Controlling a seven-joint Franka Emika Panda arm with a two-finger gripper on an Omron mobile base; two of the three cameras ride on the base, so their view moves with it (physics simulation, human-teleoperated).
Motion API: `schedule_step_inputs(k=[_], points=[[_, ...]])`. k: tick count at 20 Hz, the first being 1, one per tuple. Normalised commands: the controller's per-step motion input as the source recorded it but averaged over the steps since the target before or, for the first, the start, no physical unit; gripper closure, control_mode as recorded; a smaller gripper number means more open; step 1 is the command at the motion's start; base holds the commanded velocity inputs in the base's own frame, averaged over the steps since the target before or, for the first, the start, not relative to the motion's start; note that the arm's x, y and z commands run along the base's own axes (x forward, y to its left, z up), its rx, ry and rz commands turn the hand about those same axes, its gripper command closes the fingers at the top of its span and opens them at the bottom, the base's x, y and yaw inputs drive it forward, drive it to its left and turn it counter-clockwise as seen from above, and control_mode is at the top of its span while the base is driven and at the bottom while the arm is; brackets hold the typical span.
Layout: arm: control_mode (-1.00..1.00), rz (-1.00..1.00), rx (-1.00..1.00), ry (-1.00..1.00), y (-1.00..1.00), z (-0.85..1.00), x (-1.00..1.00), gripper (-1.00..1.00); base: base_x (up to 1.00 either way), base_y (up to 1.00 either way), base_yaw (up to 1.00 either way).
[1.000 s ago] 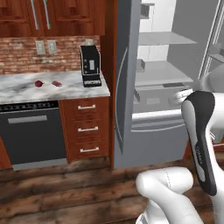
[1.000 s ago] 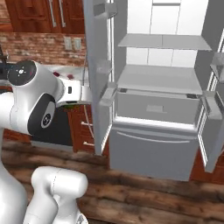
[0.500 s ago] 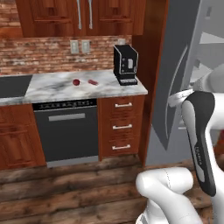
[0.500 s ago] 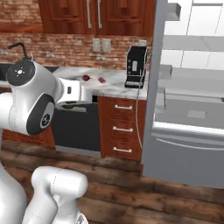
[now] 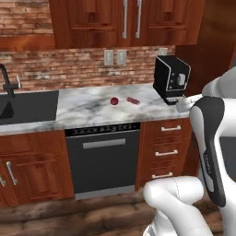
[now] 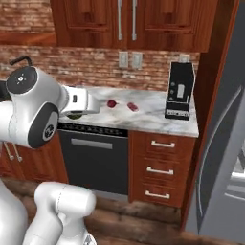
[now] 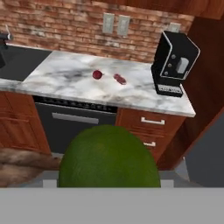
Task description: Open the fridge, remove the pear, lime, and steak, and place them on any counter.
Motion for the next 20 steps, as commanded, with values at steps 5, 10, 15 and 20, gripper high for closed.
schedule_step_inputs(k=[5, 10, 15, 20], points=[[1.0, 0.0, 0.0, 0.0, 0.0, 0.0, 0.0, 1.0, 1.0, 0.25, 0.0], [1.0, 0.0, 0.0, 0.0, 0.0, 0.0, 0.0, 1.0, 0.94, 0.03, 0.0], [1.0, 0.0, 0.0, 0.0, 0.0, 0.0, 0.0, 1.0, 0.79, 0.0, 0.0], [1.0, 0.0, 0.0, 0.0, 0.0, 0.0, 0.0, 1.0, 0.6, 0.0, 0.0]])
